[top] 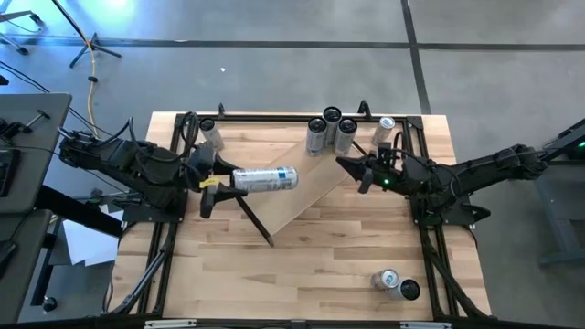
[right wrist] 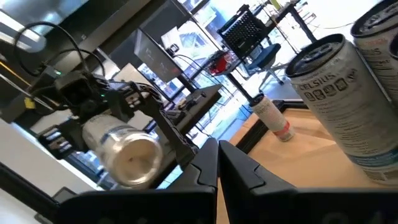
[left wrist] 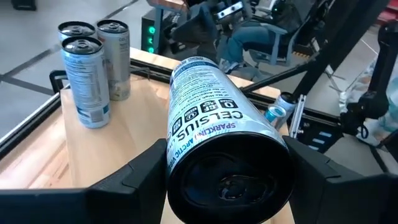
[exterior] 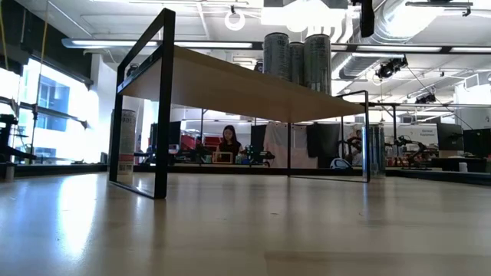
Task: Place canned beverage on shelf
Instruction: Put the white-blue soda can on the shelf and align it with the other white-blue soda can
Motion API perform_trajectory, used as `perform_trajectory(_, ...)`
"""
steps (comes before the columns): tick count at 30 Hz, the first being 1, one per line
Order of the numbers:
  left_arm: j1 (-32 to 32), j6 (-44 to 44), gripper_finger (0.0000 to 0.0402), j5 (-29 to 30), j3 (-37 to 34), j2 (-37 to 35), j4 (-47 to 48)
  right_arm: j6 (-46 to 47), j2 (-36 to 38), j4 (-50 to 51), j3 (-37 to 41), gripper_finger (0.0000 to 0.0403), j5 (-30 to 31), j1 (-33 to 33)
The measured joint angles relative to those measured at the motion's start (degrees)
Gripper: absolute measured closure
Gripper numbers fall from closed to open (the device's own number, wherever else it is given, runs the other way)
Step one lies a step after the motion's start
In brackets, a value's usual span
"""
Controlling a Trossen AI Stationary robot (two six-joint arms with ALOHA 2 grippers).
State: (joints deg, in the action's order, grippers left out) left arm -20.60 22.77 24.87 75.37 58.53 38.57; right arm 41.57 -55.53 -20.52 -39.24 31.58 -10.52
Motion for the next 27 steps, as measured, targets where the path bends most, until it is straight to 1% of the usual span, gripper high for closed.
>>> perform_trajectory(3,0.00,1.42,0.0185,0.08,0.00,0.75,0.01,-0.12,0.00,-2.69,0.00,0.0402,-0.77,0.00)
perform_trajectory(4,0.00,1.82,0.0185,-0.01,-0.02,1.08,0.22,-0.74,0.00,-4.14,0.00,0.0402,-1.95,0.02)
perform_trajectory(8,-0.01,1.18,0.0185,-0.08,-0.02,2.96,0.04,-4.69,0.00,-11.58,-0.02,0.0399,-9.59,0.00)
perform_trajectory(11,0.00,0.54,0.0185,-0.11,-0.02,5.01,0.05,-6.44,-0.01,-15.56,-0.02,0.0376,-13.44,-0.02)
perform_trajectory(14,0.61,1.15,0.0185,-0.77,-0.04,7.04,0.04,-7.27,0.00,-17.75,-0.12,0.0331,-15.58,-0.78)
perform_trajectory(17,1.80,2.62,0.0185,-2.68,-0.09,8.96,-0.95,-9.37,-0.09,-16.95,-1.60,0.0270,-15.82,-2.21)
perform_trajectory(20,2.90,3.84,0.0185,-4.65,-0.13,10.56,-5.14,-10.81,-0.20,-14.87,-5.50,0.0203,-15.94,-3.22)
perform_trajectory(24,4.19,4.14,0.0185,-6.48,-0.13,11.49,-9.97,-15.14,-2.47,-5.24,-14.28,0.0121,-15.97,-4.32)
perform_trajectory(27,4.67,4.66,0.0185,-6.60,-0.13,11.62,-10.22,-18.74,-5.38,9.17,-22.19,0.0079,-13.40,-4.55)
